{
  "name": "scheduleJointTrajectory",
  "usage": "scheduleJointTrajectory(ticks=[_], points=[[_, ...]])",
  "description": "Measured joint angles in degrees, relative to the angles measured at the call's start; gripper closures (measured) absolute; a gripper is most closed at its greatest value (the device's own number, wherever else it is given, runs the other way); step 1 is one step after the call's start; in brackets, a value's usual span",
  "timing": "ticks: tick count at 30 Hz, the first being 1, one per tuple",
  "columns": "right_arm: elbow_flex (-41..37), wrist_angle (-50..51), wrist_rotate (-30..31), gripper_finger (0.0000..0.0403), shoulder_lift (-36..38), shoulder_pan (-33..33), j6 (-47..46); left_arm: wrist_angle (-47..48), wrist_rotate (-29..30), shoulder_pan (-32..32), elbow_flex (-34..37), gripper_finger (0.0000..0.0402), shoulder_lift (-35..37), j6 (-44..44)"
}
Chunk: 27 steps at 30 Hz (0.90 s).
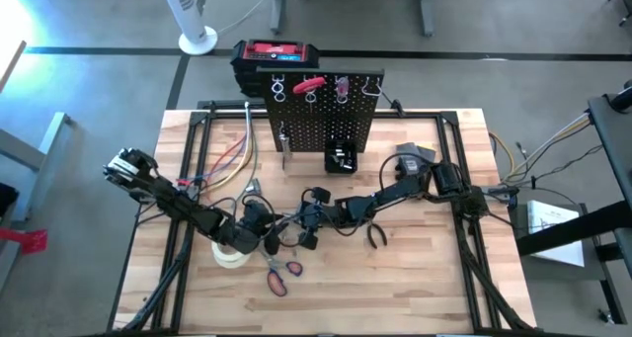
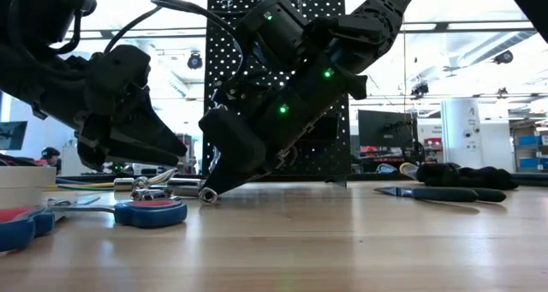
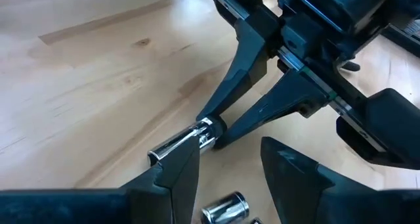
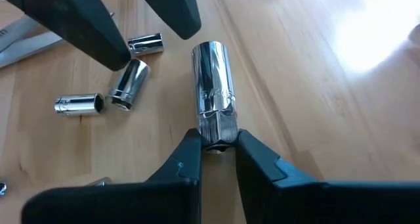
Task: Hang tools onto peg board
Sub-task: Put the extension bar into the black bin on the peg board
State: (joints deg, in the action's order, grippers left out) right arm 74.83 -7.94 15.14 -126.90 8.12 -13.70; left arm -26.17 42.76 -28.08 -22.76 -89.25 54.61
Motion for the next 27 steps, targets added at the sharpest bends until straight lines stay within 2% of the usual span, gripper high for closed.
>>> scheduleJointTrajectory(ticks=[8, 14, 17, 21, 24, 27], points=[[0.0, 0.3, 0.0, 0.0362, 0.3, 0.0, 0.9, 0.1, 0.4, -0.5, 0.0, 0.0247, 0.4, 0.0], [-0.3, 5.6, -0.2, 0.0362, 3.5, 1.6, 1.9, 0.2, 5.9, -3.2, 0.0, 0.0247, 3.6, -3.6], [-0.3, 8.9, 0.0, 0.0362, 6.4, 2.7, 1.9, 0.4, 6.3, -3.7, 0.0, 0.0247, 6.3, -5.7], [-0.2, 11.7, 1.6, 0.0362, 10.5, 4.0, 2.0, 0.7, 6.9, -4.3, 0.0, 0.0247, 10.2, -9.4], [-0.2, 14.6, 3.6, 0.0362, 13.9, 4.7, 2.4, 0.7, 9.7, -5.2, 0.0, 0.0247, 12.9, -12.7], [-0.4, 19.2, 9.3, 0.0362, 17.5, 5.4, 2.3, 0.6, 12.1, -6.3, 0.0, 0.0247, 15.4, -15.7]])
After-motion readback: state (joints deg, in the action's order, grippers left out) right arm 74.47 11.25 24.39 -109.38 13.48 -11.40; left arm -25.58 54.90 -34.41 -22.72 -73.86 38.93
